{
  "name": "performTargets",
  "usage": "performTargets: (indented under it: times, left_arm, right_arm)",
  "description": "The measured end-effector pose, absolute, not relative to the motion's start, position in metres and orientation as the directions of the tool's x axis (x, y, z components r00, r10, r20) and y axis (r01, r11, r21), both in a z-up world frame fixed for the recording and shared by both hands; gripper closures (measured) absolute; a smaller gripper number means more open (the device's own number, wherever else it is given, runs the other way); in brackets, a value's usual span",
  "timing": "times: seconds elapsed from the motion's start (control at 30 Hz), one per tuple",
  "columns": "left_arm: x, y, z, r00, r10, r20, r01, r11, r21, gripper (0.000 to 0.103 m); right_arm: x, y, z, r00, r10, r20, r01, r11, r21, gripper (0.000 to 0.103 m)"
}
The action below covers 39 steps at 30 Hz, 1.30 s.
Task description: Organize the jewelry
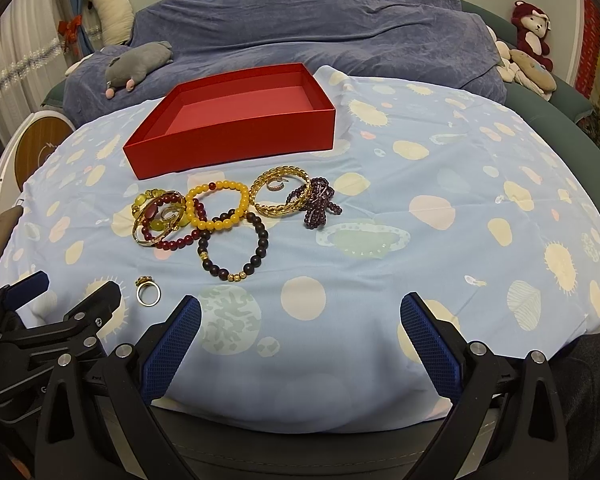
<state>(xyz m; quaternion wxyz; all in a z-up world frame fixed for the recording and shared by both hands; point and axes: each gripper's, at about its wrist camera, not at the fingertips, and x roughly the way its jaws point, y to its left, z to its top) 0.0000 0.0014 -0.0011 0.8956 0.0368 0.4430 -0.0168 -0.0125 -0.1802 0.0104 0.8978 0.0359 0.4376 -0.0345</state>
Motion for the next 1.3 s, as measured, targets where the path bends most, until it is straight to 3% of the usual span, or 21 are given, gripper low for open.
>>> performTargets:
  times: [1.3]
  left_arm:
    - [0.0019, 0.0027, -0.0017, 0.606, 0.001, -0.795, 0.061, 0.997, 0.048, 0.008]
  right_arm:
    - [-0.0140, -0.1799, 0.0090, 0.617, -0.034, -0.787, 0.086, 0.996, 0.025, 0.007]
